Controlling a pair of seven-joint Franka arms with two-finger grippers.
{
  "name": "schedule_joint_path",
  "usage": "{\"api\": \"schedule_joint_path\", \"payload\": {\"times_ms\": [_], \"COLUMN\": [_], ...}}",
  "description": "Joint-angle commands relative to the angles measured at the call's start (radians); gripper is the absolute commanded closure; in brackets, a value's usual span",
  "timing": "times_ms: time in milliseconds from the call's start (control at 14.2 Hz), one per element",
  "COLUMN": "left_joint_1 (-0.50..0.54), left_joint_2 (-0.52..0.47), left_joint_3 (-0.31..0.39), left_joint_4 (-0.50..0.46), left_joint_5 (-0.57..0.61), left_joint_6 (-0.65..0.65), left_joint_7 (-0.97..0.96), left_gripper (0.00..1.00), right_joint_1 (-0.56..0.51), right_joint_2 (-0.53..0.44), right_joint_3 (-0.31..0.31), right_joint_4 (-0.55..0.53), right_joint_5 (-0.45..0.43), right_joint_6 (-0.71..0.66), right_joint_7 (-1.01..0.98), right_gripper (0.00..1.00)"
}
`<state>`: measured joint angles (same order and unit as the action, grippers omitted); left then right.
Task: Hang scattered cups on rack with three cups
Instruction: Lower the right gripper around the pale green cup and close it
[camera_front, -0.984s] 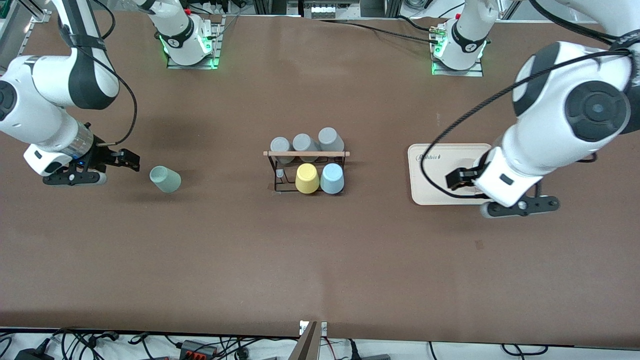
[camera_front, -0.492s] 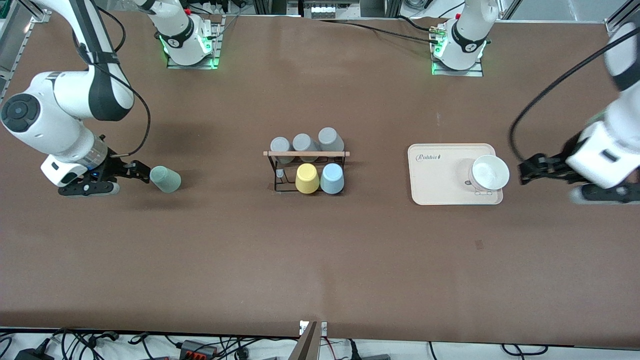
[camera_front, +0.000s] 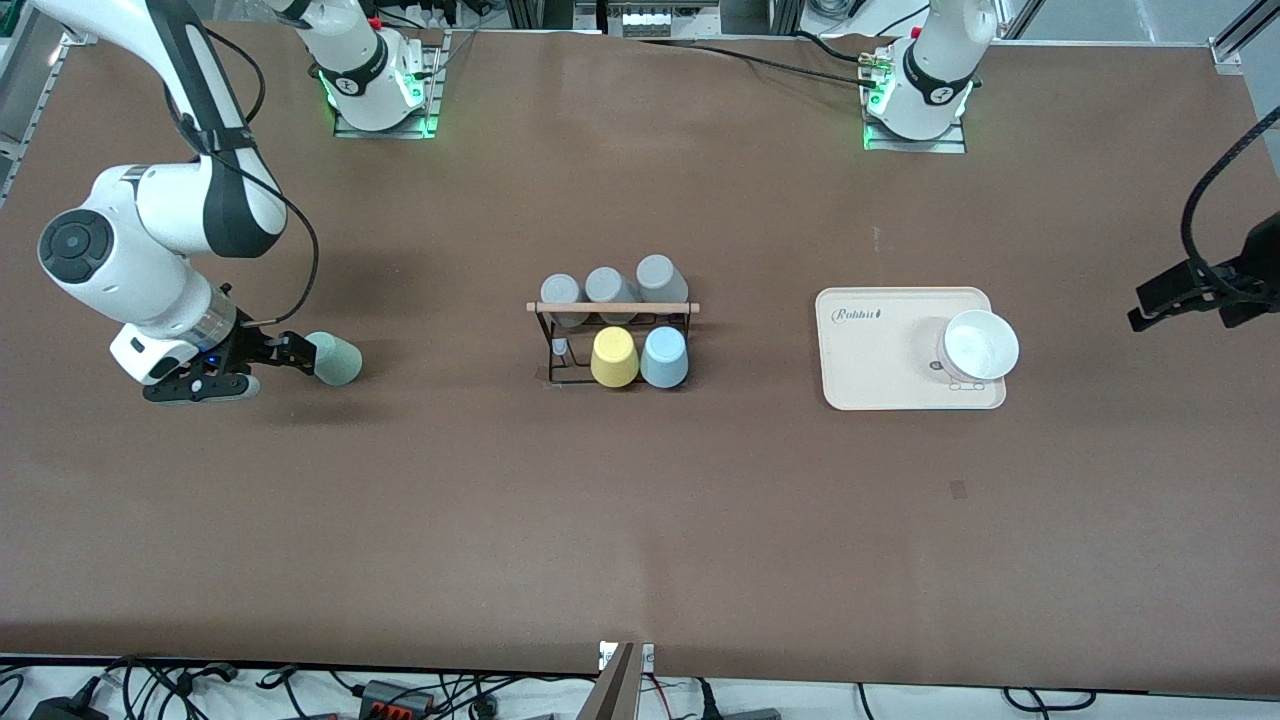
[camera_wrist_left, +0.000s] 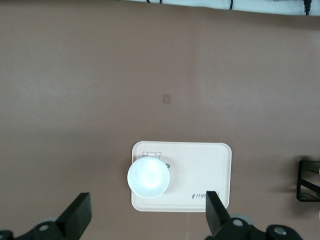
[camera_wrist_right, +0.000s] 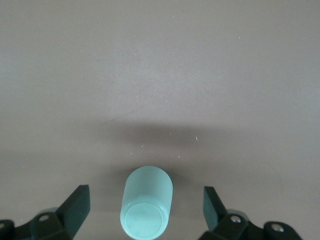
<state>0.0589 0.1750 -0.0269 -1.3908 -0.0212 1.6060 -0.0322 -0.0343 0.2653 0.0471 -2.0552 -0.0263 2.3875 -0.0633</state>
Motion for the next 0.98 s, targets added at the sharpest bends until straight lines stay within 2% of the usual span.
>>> {"api": "schedule_joint_path", "payload": {"times_ms": [0,211,492,914], "left_joint_1": [-0.004,-0.004,-0.004,-0.004], "left_joint_2": [-0.071,-0.110,-0.172,-0.195], "left_joint_3": [-0.001,-0.007,-0.010,-0.008], "left_joint_4": [-0.120,-0.163,-0.220,-0.270], "left_joint_5": [-0.013,-0.014,-0.017,-0.016], "left_joint_6": [0.038,0.038,0.038,0.035], "left_joint_7": [0.002,0.000,-0.002,0.012], "left_gripper": [0.00,0.00,0.00,0.00], "right_joint_1": [0.005,0.010,0.017,0.017], "right_joint_2": [0.006,0.018,0.038,0.063], "right_joint_3": [-0.001,-0.001,-0.001,-0.001], "right_joint_4": [-0.055,-0.129,-0.134,-0.160], "right_joint_5": [0.016,0.016,0.014,0.014], "right_joint_6": [0.077,0.185,0.193,0.202], "right_joint_7": [-0.009,-0.009,-0.012,-0.021], "right_gripper": [0.00,0.00,0.00,0.00]}}
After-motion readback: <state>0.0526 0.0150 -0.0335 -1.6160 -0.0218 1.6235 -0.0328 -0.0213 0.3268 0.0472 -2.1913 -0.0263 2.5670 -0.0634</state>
